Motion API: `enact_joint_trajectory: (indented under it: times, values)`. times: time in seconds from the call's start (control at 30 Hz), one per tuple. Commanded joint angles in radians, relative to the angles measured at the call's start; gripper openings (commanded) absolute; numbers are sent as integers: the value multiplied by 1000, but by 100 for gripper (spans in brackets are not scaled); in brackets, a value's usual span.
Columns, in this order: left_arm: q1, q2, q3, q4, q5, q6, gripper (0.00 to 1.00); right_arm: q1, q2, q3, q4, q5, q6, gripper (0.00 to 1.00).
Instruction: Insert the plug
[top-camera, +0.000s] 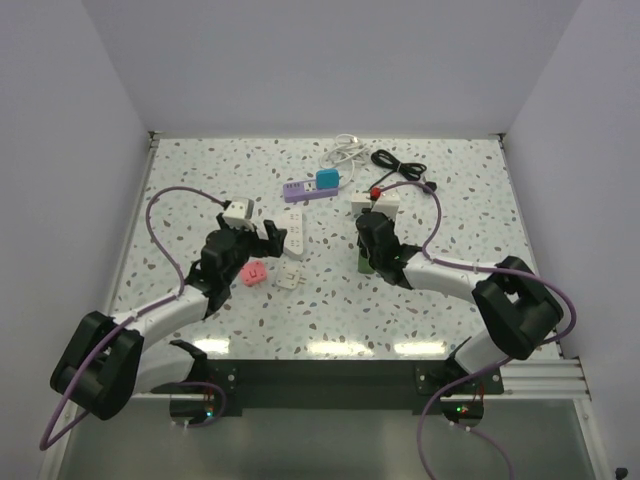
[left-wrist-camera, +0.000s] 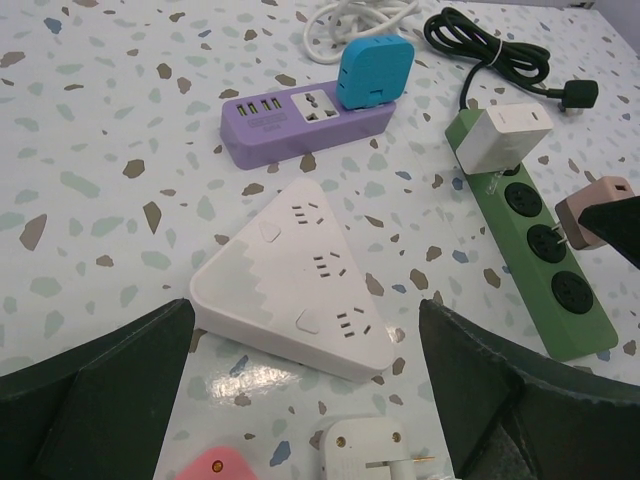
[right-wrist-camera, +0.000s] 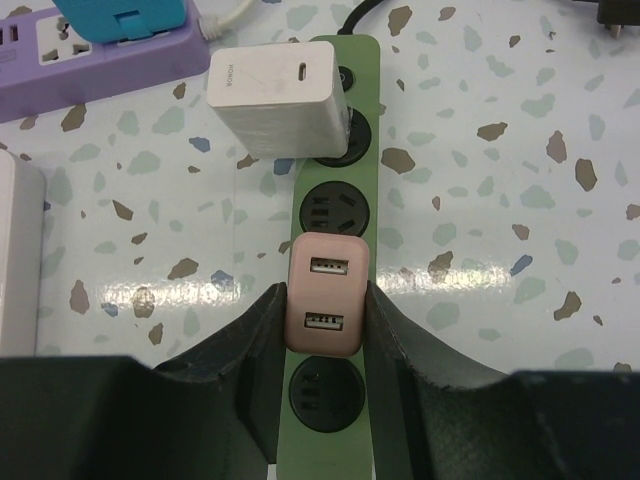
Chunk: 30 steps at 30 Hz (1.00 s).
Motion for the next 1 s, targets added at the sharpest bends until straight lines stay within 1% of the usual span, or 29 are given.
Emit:
enact_joint_trajectory:
  times: [0.0,0.2,0.97]
  values:
    - [10,-24,-9,20,2,2,100,7,-30,-1,8,31,25,0]
    - [11,-16,-7,22,5,2,100,14,-40,-10,0,26,31,0]
    - [17,-33,-13,16,4,7,100,14,46,-18,82,25,26,0]
